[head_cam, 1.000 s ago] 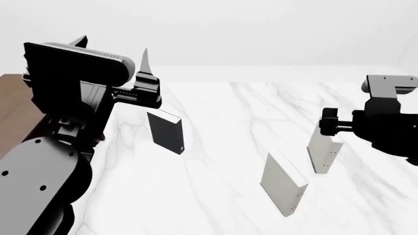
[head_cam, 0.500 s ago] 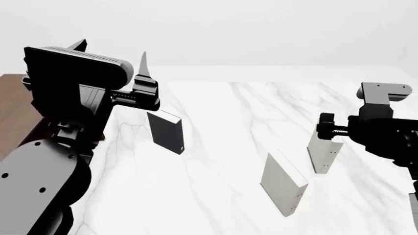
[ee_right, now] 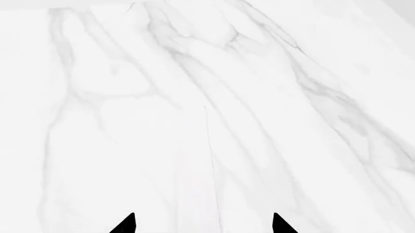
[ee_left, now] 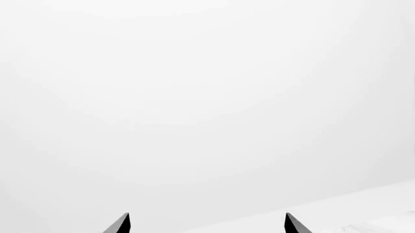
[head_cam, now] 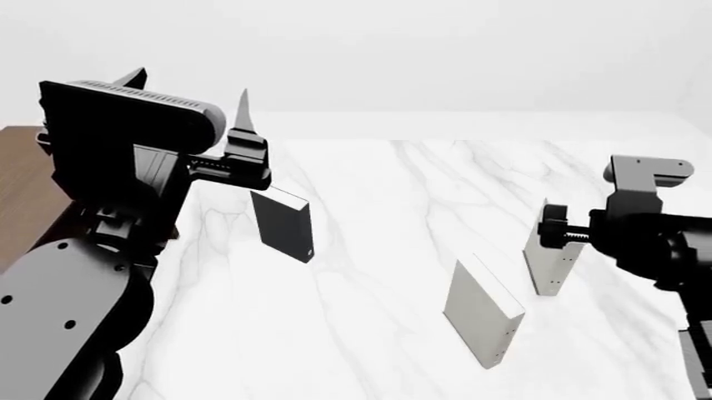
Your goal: Pick up the book on the right and place it under the cabinet shelf.
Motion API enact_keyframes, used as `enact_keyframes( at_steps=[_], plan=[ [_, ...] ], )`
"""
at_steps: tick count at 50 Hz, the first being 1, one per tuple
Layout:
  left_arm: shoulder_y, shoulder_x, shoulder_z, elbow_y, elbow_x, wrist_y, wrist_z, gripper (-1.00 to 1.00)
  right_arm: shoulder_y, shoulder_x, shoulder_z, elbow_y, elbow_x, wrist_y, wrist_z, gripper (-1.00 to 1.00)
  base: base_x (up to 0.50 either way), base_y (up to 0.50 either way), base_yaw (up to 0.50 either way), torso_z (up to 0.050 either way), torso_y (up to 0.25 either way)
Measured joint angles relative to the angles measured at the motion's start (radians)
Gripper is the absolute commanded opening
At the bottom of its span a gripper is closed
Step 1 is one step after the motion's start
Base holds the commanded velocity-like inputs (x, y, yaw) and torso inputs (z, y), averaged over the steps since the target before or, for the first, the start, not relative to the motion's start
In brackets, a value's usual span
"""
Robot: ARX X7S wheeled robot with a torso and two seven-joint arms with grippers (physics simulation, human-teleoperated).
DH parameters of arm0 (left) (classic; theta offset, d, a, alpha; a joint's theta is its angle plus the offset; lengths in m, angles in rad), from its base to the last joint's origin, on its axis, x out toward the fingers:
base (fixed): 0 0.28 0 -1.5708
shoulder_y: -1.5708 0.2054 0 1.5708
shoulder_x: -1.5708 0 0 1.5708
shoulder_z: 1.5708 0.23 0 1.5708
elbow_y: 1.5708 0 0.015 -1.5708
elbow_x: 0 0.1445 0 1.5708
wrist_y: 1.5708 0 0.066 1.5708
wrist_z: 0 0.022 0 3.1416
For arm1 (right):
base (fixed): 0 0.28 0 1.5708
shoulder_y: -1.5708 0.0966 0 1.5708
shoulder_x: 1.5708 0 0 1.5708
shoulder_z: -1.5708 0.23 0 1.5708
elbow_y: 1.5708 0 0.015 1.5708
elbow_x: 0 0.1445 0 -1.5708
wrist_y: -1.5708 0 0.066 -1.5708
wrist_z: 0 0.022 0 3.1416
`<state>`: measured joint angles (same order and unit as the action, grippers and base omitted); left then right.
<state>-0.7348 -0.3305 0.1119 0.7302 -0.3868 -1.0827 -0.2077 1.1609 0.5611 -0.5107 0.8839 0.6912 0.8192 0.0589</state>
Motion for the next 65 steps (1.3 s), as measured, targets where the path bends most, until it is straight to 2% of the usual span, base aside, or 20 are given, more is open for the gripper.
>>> enact_keyframes(
  at_steps=[49,65],
  plan=[
    [0.014,-0.014,0.002,0.001,-0.019,0.009,-0.012,1.00,0.037,-0.104,-0.037,0.347,-0.087,-0.198,-0.113,1.00,0.00,0.00,0.00,0.000,0.000],
    [0.018,-0.018,0.002,0.000,-0.025,0.012,-0.018,1.00,0.037,-0.128,-0.011,0.406,-0.134,-0.227,-0.135,1.00,0.00,0.00,0.00,0.000,0.000]
  ],
)
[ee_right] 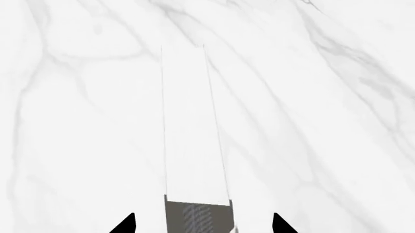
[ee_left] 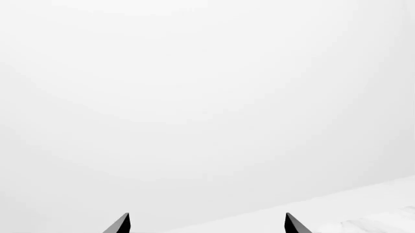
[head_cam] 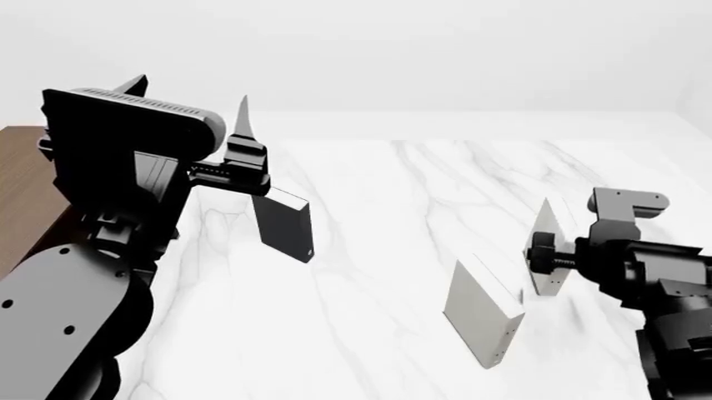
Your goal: Pick up the book on the right and place it under the cabinet shelf.
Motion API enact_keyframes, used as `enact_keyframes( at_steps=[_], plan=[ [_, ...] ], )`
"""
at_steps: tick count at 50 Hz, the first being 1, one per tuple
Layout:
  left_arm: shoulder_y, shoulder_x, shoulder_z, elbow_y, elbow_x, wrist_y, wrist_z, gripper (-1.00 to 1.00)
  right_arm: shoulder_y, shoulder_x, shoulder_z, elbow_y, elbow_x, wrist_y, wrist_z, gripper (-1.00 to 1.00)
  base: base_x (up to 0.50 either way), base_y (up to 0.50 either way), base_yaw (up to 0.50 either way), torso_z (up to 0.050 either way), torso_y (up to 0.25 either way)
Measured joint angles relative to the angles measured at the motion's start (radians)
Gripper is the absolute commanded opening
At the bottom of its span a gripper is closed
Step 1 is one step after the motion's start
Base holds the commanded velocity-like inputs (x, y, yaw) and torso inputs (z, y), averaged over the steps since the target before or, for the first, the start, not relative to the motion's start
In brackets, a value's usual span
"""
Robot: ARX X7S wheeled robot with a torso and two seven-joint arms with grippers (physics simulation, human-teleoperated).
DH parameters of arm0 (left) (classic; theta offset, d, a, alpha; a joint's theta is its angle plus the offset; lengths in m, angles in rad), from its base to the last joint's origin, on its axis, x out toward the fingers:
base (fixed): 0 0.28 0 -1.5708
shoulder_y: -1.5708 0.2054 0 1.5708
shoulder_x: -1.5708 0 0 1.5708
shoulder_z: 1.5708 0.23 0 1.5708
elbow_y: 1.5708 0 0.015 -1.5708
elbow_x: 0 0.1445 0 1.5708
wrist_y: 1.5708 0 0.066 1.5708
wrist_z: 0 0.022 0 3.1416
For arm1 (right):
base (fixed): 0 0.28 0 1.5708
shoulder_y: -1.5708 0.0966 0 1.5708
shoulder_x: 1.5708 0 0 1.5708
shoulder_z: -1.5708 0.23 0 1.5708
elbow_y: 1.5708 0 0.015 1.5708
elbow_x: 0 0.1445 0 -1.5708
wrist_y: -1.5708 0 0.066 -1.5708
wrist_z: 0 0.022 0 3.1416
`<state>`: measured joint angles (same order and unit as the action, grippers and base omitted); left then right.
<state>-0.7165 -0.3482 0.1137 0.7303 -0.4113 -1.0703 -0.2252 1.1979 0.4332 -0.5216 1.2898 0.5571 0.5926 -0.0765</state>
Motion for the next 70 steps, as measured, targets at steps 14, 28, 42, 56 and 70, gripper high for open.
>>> enact_keyframes(
  at_steps=[14,28,42,56,70],
  plan=[
    [0.005,-0.004,-0.003,0.005,-0.006,0.000,-0.006,1.00,-0.014,-0.012,0.057,0.013,-0.061,-0.001,-0.008,1.00,0.00,0.00,0.00,0.000,0.000],
    [0.011,-0.007,-0.002,0.003,-0.009,0.007,-0.010,1.00,-0.022,-0.021,0.135,0.017,-0.144,-0.004,-0.017,-1.00,0.00,0.00,0.00,0.000,0.000],
    [0.014,-0.011,-0.004,0.006,-0.017,0.008,-0.013,1.00,-0.024,-0.025,0.195,0.019,-0.207,-0.009,-0.024,-1.00,0.00,0.00,0.00,0.000,0.000],
    [0.014,-0.016,-0.010,0.008,-0.025,0.007,-0.016,1.00,-0.025,-0.023,0.228,0.008,-0.237,-0.001,-0.028,-1.00,0.00,0.00,0.00,0.000,0.001],
    [0.010,-0.019,-0.015,0.015,-0.036,0.000,-0.020,1.00,-0.064,0.008,0.250,-0.181,-0.228,0.108,0.008,-1.00,0.00,0.00,0.00,0.000,0.001]
  ],
)
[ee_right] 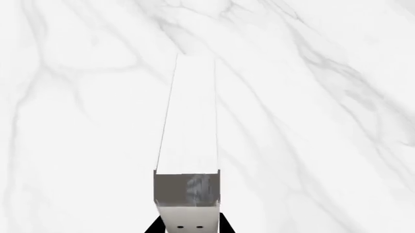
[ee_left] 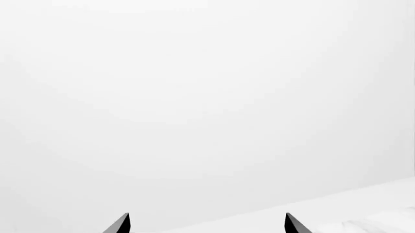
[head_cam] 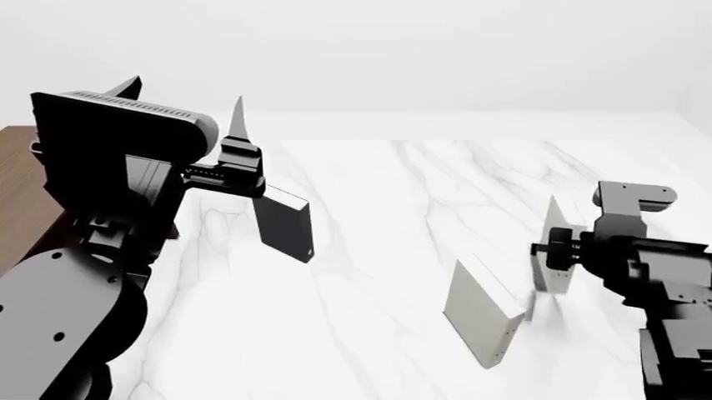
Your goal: Pick up the book on the right and place it under the cabinet shelf.
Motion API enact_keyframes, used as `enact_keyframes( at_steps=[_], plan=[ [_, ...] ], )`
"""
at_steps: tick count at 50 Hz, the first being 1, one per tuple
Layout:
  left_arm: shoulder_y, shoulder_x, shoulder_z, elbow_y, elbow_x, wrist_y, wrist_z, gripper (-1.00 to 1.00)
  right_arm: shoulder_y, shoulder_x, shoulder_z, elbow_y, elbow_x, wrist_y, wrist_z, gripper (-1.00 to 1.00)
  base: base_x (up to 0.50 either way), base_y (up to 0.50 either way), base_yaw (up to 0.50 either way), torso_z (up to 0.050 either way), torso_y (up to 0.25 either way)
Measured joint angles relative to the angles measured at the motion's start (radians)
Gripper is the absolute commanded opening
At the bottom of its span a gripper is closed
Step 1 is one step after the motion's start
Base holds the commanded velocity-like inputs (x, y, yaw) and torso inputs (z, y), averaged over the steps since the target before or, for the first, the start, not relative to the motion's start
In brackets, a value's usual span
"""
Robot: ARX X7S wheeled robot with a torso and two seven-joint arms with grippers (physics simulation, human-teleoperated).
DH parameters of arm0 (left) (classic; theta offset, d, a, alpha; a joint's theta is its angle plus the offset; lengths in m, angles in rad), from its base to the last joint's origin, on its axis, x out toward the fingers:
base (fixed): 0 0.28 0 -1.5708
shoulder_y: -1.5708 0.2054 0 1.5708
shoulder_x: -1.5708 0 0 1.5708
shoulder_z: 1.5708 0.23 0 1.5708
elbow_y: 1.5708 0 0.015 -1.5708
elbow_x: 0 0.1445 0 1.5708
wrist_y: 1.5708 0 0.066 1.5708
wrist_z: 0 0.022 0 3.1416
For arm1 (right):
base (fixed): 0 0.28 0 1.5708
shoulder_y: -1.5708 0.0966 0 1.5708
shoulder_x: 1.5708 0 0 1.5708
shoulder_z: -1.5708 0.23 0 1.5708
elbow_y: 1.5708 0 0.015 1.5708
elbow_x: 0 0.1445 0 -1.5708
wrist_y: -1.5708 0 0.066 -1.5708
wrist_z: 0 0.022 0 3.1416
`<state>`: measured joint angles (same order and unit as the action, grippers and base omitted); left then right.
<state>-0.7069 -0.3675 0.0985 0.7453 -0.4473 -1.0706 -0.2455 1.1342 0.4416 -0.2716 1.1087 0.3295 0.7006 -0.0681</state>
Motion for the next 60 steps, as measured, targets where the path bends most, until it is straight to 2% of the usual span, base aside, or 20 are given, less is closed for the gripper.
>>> enact_keyframes(
  at_steps=[11,34,60],
  plan=[
    [0.002,-0.002,-0.004,0.007,-0.008,-0.005,-0.005,1.00,-0.027,0.024,0.012,-0.123,0.011,0.064,0.026,-1.00,0.00,0.00,0.00,0.000,0.001],
    [0.008,-0.007,0.002,-0.001,-0.011,0.009,-0.011,1.00,-0.050,0.045,0.024,-0.241,0.020,0.102,0.055,-1.00,0.00,0.00,0.00,0.000,0.001],
    [0.011,-0.013,0.001,0.002,-0.023,0.012,-0.018,1.00,-0.085,0.106,0.065,-0.572,0.070,0.262,0.112,-1.00,0.00,0.00,0.00,0.000,0.001]
  ],
)
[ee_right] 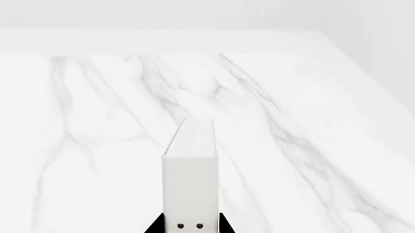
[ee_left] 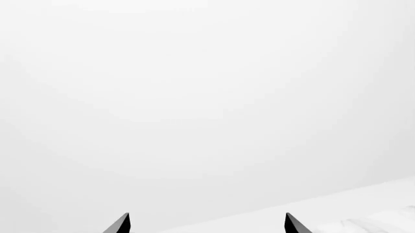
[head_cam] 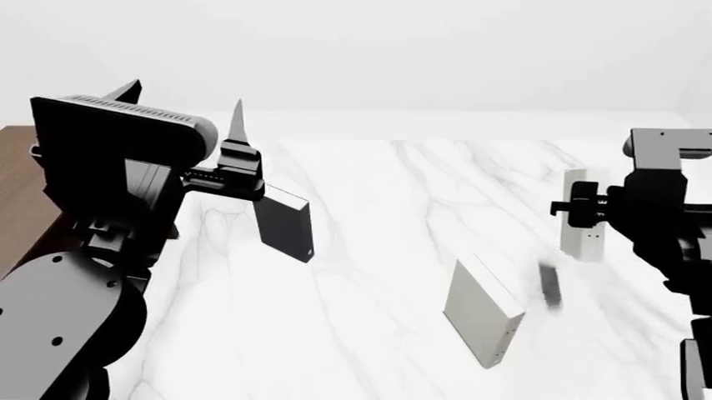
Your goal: Pick up the book on the right and place it under the cabinet shelf.
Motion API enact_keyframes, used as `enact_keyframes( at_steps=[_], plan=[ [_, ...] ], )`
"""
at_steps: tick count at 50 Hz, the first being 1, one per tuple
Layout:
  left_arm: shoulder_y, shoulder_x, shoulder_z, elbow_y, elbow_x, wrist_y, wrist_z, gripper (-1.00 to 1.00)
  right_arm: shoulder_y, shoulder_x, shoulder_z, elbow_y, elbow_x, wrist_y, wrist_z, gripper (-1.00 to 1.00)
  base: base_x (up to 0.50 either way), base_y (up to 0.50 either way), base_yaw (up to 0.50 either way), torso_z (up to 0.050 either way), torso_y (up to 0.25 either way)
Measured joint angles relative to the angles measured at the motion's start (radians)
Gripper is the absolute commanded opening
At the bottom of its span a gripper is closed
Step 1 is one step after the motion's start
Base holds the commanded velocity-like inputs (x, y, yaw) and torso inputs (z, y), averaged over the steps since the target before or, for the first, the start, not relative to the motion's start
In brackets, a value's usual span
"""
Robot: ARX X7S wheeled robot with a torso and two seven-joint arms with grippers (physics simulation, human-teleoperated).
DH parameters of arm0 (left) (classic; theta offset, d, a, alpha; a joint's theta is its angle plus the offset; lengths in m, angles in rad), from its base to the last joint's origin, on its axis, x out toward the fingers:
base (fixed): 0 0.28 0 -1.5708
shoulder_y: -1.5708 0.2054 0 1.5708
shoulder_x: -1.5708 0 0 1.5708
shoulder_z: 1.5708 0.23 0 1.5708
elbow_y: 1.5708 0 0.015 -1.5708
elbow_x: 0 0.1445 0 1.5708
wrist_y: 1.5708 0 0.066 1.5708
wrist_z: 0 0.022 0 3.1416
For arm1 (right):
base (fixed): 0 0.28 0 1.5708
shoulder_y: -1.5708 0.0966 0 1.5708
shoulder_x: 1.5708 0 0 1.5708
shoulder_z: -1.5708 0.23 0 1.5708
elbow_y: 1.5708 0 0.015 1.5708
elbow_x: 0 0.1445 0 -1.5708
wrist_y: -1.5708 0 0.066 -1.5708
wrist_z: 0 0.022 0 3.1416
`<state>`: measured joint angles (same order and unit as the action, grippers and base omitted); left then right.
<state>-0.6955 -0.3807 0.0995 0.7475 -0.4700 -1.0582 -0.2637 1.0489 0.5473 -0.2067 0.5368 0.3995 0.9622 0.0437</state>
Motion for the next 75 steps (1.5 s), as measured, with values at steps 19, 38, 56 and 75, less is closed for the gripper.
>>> enact_keyframes(
  at_steps=[19,38,56,75],
  plan=[
    [-0.022,0.000,-0.008,0.021,-0.024,-0.032,-0.012,1.00,-0.003,0.051,0.045,-0.327,0.079,0.178,0.028,-1.00,0.00,0.00,0.00,0.000,0.002],
    [-0.043,0.003,-0.015,0.044,-0.047,-0.061,-0.026,1.00,0.083,0.068,0.089,-0.638,0.180,0.388,0.050,-1.00,0.00,0.00,0.00,0.000,0.001],
    [-0.092,0.004,-0.027,0.068,-0.075,-0.105,-0.042,1.00,0.092,-0.016,0.231,-0.869,0.412,0.559,0.130,-1.00,0.00,0.00,0.00,0.001,0.001],
    [-0.322,0.009,-0.045,0.107,-0.128,-0.274,-0.085,1.00,0.015,-0.071,0.347,-0.981,0.874,0.581,0.393,-1.00,0.00,0.00,0.00,0.000,0.002]
  ],
)
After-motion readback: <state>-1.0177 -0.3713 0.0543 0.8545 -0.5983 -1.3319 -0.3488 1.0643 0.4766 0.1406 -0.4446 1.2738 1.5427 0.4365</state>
